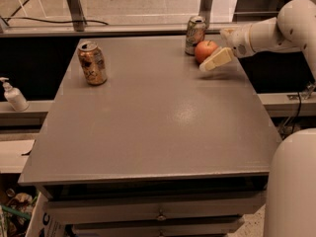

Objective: Move apple near 7up can

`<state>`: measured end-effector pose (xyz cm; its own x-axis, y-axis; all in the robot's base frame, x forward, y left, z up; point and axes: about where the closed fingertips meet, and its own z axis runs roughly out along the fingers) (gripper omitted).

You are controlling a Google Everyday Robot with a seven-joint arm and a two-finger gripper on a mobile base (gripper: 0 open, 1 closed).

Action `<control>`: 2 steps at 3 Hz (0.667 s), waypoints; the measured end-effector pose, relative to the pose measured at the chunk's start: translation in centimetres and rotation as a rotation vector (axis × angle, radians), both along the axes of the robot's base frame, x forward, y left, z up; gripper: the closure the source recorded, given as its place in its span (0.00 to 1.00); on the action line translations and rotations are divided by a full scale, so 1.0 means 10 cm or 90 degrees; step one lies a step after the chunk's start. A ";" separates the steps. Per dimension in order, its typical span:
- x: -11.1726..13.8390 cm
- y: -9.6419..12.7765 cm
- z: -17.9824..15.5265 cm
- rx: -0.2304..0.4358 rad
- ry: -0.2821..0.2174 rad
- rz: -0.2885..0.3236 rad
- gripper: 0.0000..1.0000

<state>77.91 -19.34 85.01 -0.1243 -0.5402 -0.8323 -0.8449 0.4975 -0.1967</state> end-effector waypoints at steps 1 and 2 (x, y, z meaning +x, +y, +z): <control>-0.05 -0.06 0.08 0.005 -0.011 0.005 0.00; -0.22 -0.32 0.13 0.009 -0.018 -0.001 0.00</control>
Offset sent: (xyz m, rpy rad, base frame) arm -0.0510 -0.0787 0.0218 0.0149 -0.0465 -0.0344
